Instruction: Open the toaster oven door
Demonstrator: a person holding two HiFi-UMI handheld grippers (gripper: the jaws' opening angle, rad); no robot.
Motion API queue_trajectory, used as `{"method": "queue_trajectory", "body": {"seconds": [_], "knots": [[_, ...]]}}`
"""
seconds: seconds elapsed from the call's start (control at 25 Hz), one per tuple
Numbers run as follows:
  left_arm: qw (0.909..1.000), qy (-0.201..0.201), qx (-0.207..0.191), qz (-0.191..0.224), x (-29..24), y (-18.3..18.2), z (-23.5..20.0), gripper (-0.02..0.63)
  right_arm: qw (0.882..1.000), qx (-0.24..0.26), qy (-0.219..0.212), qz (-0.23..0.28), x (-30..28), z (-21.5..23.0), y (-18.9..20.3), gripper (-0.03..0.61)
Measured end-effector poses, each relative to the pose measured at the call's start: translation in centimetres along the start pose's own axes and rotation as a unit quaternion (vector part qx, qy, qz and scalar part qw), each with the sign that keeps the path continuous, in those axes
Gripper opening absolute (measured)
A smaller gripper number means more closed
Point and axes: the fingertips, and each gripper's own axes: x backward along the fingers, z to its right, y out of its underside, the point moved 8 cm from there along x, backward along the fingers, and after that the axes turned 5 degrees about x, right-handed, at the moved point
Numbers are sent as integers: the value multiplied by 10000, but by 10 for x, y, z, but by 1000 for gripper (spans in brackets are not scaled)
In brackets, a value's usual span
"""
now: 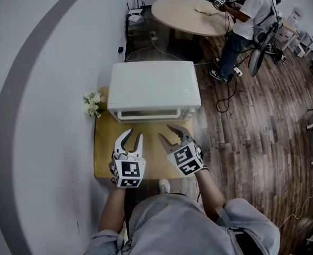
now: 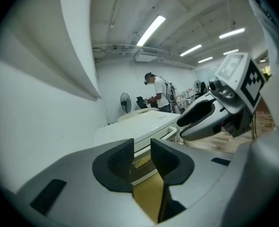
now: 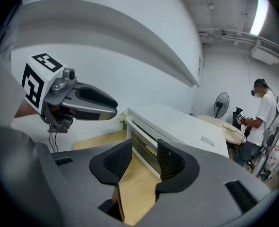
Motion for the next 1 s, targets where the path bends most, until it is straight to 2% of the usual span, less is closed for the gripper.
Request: {"method": "queue_trajectory", "body": {"seconds": [0.12, 0.24, 0.52, 0.76, 1.0], "knots": [[9980, 126, -561, -247, -18, 0, -4, 106, 9981, 522, -119, -297, -13, 10, 1, 138], [9915, 318, -1120, -576, -35, 3, -6, 114, 9923, 1027, -241, -645, -25, 18, 1, 140], [9647, 730, -2187, -1275, -72, 10, -7, 135, 9760, 1750, -499, -1195, -49, 33, 4, 140], [9472, 890, -2584, -1679, -97, 16, -10, 138, 9627, 2058, -754, -1584, -65, 41, 10, 140], [9352, 1080, -2641, -2096, -110, 31, -15, 140, 9554, 2162, -863, -1815, -75, 42, 21, 139]]}}
